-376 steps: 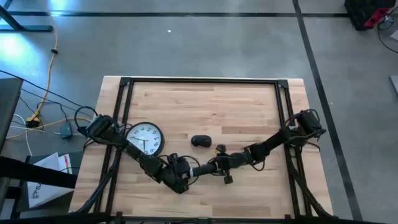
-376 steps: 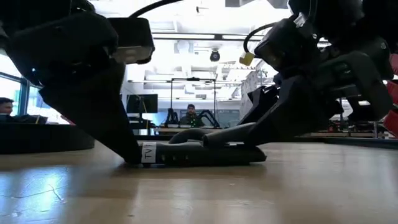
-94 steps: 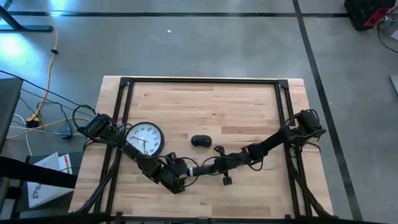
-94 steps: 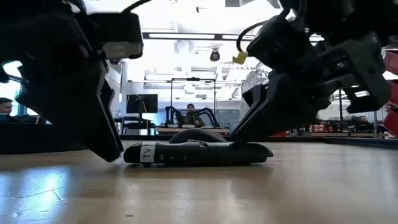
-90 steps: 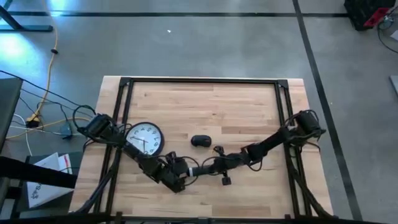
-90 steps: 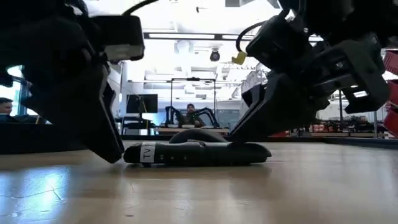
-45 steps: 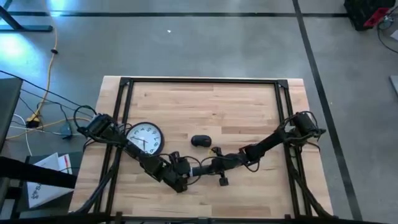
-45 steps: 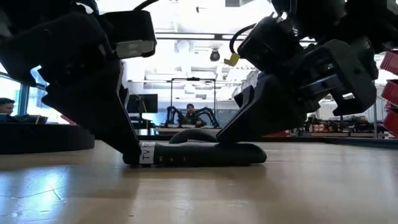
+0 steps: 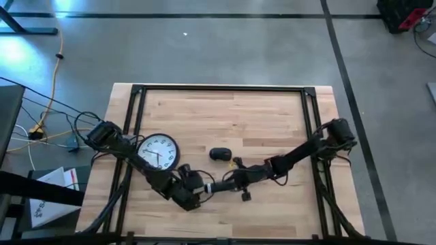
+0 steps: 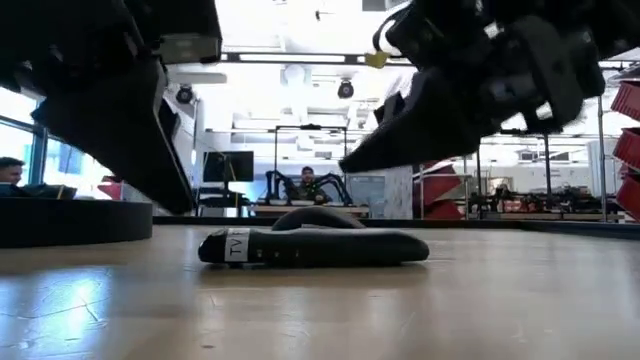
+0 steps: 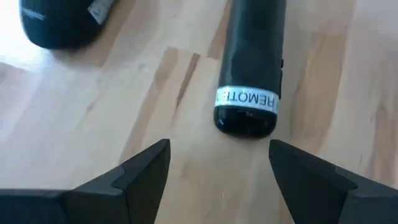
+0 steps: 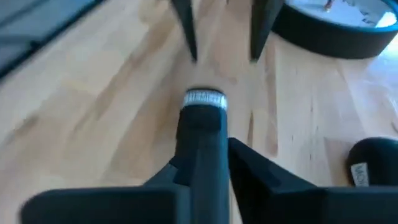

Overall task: Insert battery
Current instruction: Close the black remote battery compartment

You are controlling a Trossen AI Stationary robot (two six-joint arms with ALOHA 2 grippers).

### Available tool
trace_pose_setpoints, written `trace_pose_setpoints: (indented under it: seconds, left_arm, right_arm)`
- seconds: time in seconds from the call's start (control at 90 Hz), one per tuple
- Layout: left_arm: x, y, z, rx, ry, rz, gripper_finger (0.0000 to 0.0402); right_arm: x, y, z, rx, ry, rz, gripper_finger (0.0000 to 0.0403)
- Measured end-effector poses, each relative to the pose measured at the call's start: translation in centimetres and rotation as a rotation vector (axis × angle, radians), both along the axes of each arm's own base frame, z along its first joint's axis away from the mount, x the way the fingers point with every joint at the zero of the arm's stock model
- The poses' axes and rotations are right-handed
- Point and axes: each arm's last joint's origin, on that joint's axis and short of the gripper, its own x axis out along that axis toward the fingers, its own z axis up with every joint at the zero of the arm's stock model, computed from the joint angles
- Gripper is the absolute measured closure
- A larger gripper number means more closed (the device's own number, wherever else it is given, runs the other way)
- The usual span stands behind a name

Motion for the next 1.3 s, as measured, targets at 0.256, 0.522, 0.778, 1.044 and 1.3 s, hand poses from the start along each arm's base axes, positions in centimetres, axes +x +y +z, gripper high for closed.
trace_pose_setpoints:
  seconds: [0.256, 0.522, 0.778, 1.044, 1.3]
  left_arm:
    - [-0.9, 0.1, -0.1, -0.011, 0.090, 0.000, 0.0145]
    - [1.7, 0.3, -3.4, 0.007, 0.053, -0.038, 0.0145]
    - [2.1, 0.5, -3.6, 0.021, 0.035, -0.038, 0.0145]
    - [2.7, 0.9, -3.5, 0.031, 0.004, -0.035, 0.0145]
    - [3.4, 1.3, -3.3, 0.047, -0.057, 0.006, 0.0145]
  right_arm:
    - [-0.1, -0.2, -0.5, 0.055, 0.055, -0.046, 0.0245]
    - [-0.1, -0.2, -2.2, 0.092, 0.121, -0.072, 0.0228]
    - [0.0, -0.2, -3.0, 0.130, 0.141, -0.068, 0.0229]
    - [0.0, -0.5, -3.3, 0.099, 0.165, -0.059, 0.0245]
    - [-0.3, -0.2, -3.6, 0.055, 0.178, -0.068, 0.0184]
